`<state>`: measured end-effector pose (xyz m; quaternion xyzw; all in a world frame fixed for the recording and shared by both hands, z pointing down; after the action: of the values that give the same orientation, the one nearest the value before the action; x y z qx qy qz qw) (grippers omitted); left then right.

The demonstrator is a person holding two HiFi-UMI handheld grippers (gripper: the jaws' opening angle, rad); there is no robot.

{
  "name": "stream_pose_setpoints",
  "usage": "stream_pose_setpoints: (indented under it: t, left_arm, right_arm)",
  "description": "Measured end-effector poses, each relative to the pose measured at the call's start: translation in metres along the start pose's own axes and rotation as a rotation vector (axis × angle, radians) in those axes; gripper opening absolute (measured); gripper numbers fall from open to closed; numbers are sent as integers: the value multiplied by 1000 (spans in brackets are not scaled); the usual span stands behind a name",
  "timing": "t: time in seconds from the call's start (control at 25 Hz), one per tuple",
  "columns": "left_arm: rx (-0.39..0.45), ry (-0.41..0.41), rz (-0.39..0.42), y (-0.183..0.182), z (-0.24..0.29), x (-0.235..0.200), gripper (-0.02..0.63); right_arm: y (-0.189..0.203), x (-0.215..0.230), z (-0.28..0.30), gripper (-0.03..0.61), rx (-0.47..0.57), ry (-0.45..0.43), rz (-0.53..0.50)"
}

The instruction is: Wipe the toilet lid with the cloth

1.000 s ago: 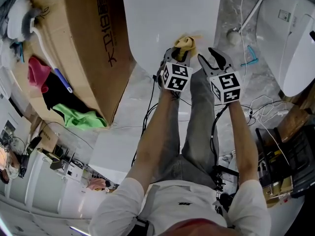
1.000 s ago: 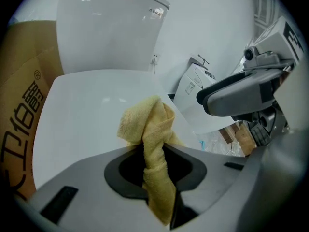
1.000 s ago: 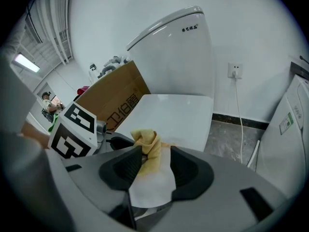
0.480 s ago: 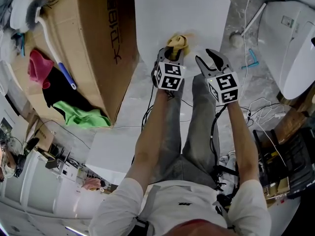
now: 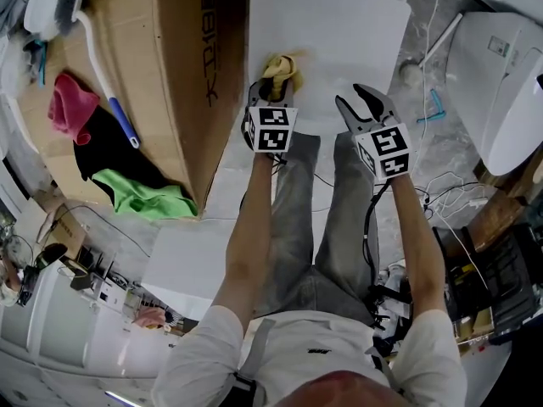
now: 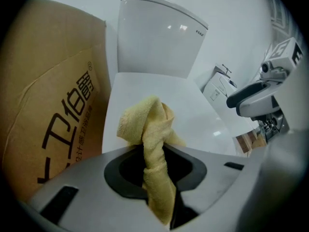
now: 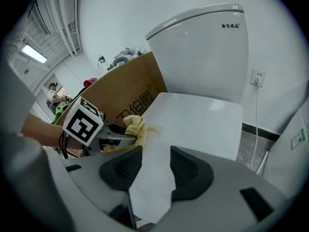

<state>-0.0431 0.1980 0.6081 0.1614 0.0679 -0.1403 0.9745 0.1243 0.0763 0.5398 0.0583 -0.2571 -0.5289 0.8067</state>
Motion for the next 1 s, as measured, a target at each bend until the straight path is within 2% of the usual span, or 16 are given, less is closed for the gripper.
stream_pose_setpoints:
  t: [0.24, 0.64, 1.0]
  left_arm:
    - [10, -46, -26, 5, -9, -27, 106]
    - [32, -244, -7, 26, -37, -57, 106]
    - [3, -228, 0, 57, -28, -36, 106]
  right_arm:
    - [-22, -19, 9, 199, 15, -9, -40]
    - [-32, -40, 5, 199, 20, -3, -70]
    - [-7, -40, -3, 199, -1, -13, -74]
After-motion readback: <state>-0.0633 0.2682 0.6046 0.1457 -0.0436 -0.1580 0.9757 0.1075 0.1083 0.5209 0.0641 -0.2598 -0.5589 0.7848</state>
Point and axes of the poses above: the fingertips, and each gripper's own axes: z forward along the fingers, x to its right, y out of its underside, the point moved 9 cm from there along -z, backward along the fingers, and after that the axes turned 10 degrees about -x, right-handed, at the moved point
